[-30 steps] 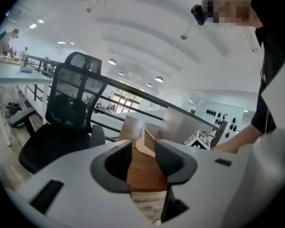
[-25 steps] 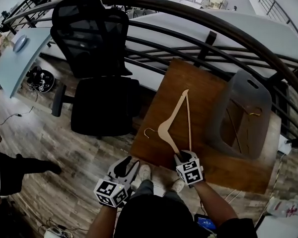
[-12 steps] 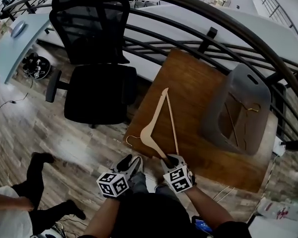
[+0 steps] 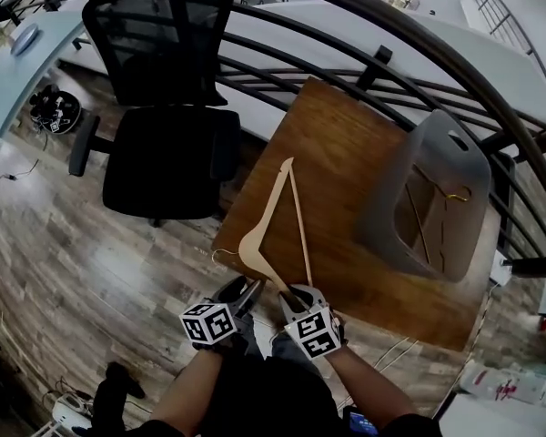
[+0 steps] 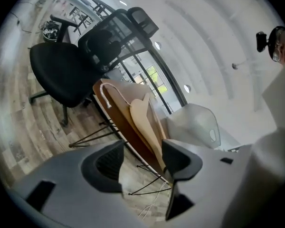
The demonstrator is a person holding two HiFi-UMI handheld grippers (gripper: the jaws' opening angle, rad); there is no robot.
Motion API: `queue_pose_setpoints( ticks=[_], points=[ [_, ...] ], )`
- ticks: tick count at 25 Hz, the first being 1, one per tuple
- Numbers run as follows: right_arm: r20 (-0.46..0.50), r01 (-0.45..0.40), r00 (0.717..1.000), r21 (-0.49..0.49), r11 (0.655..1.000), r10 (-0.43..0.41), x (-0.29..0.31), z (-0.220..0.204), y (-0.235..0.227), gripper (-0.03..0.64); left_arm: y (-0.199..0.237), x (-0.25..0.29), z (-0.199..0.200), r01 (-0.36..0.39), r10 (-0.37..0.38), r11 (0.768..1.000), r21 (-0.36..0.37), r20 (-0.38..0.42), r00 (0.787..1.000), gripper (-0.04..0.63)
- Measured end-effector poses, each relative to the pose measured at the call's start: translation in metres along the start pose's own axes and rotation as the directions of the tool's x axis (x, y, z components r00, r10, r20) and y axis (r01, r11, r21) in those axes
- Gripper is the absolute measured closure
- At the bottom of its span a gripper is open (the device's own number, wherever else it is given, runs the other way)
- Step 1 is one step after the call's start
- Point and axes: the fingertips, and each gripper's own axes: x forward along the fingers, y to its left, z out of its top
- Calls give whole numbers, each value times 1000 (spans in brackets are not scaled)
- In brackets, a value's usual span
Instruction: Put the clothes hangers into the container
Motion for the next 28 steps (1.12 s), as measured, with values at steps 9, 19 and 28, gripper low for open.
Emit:
queue_pose_setpoints(
  ticks=[9, 19, 28],
  points=[
    [-12, -72, 997, -106, 992, 71, -2, -10, 36, 537, 7, 12, -4, 22, -22, 993, -114, 3, 1000, 341],
    [22, -104, 994, -116, 988, 108, -11, -3, 42, 535, -3, -2, 21, 75, -62, 980, -182, 75, 995, 500],
    [112, -25, 992, -217, 976, 50, -29, 22, 44, 515, -56, -6, 51, 119, -108, 989, -90, 114, 987, 534]
  ],
)
